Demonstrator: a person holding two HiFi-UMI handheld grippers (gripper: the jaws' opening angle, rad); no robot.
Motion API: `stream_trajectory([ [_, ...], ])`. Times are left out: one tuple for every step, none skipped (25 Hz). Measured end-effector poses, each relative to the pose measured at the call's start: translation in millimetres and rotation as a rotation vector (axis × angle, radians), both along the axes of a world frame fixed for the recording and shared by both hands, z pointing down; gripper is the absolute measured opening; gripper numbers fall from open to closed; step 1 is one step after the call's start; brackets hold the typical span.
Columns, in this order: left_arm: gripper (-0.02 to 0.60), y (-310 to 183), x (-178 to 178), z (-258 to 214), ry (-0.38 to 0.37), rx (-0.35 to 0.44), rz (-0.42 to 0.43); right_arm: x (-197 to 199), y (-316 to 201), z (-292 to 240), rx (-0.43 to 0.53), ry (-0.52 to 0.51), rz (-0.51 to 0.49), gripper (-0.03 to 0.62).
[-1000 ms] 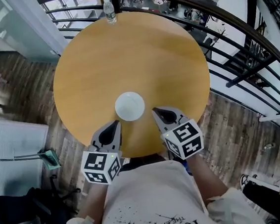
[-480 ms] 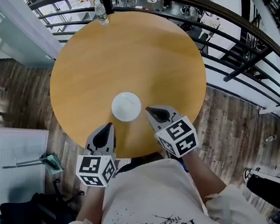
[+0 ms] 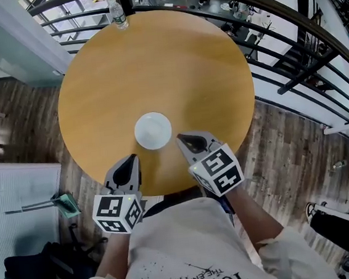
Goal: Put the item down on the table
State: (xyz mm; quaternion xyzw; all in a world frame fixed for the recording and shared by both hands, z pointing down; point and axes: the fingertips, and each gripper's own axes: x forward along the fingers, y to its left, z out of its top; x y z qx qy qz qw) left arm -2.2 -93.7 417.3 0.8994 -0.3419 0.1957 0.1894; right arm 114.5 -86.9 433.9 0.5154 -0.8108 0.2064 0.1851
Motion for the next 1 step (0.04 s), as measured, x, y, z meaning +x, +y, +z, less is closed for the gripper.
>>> stream_trajectory([
  [0.023,-0.5,2.0,1.5,0.001,-0.002,0.000,0.9,-0.2,1.4,-0.001,0.004,-0.004,0.025],
])
